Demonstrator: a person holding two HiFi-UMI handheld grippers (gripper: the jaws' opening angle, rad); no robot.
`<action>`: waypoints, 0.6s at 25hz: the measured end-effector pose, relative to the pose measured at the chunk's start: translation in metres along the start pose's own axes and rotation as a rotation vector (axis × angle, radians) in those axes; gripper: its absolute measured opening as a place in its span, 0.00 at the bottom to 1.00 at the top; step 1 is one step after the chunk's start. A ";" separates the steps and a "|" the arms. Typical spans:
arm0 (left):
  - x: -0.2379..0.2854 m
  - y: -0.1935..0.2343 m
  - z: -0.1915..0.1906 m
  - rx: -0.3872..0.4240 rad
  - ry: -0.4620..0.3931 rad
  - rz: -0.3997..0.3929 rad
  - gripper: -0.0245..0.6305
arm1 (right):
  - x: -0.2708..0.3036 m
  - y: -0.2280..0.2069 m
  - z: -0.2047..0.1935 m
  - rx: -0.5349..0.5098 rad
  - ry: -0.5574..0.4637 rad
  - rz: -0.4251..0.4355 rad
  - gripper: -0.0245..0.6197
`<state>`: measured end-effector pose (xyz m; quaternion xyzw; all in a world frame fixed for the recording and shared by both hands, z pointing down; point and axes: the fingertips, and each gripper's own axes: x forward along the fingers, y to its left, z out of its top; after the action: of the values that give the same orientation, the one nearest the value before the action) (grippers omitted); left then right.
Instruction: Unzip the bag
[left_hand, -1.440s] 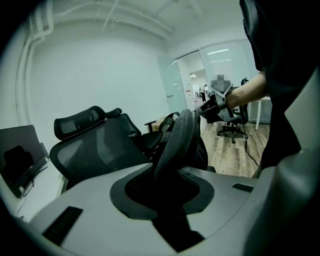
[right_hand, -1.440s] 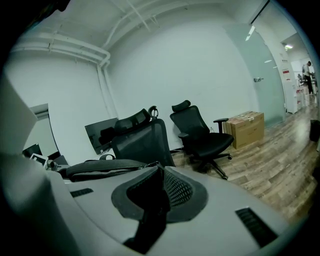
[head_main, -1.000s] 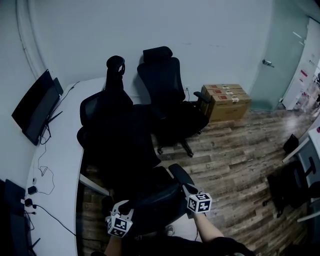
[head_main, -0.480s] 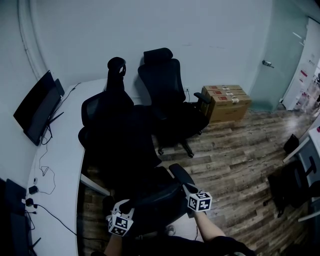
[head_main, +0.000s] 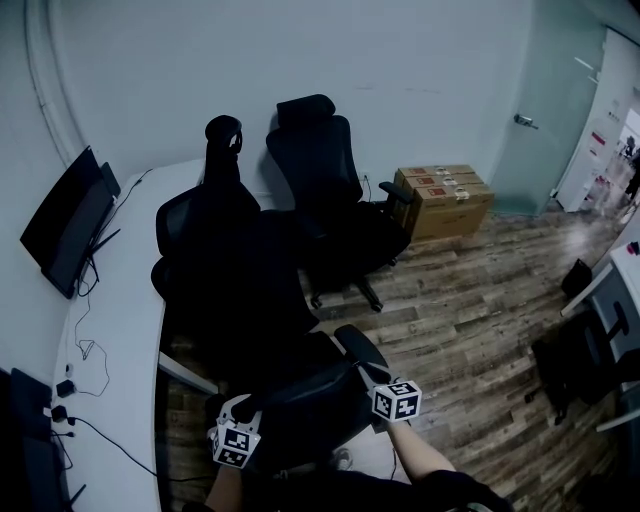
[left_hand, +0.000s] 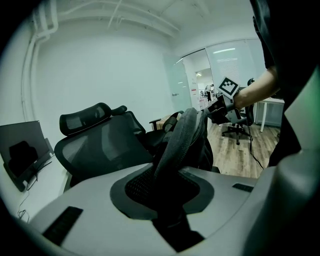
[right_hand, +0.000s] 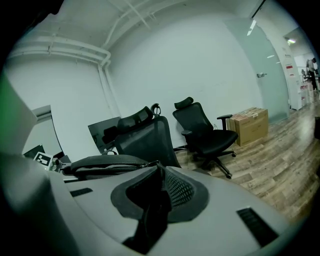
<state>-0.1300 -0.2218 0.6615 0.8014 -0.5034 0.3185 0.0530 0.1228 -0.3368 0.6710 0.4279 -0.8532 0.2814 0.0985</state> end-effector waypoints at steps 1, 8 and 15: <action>0.000 0.003 -0.001 -0.005 -0.001 -0.001 0.19 | 0.000 0.002 0.001 0.003 -0.007 -0.004 0.14; 0.002 0.019 0.000 0.003 -0.026 -0.032 0.19 | -0.010 0.010 0.001 0.022 -0.037 -0.055 0.14; -0.002 0.030 -0.004 0.013 -0.032 -0.071 0.19 | -0.034 0.020 -0.002 0.061 -0.098 -0.132 0.14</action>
<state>-0.1579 -0.2330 0.6563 0.8240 -0.4735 0.3068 0.0511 0.1272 -0.3034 0.6507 0.4994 -0.8179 0.2791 0.0619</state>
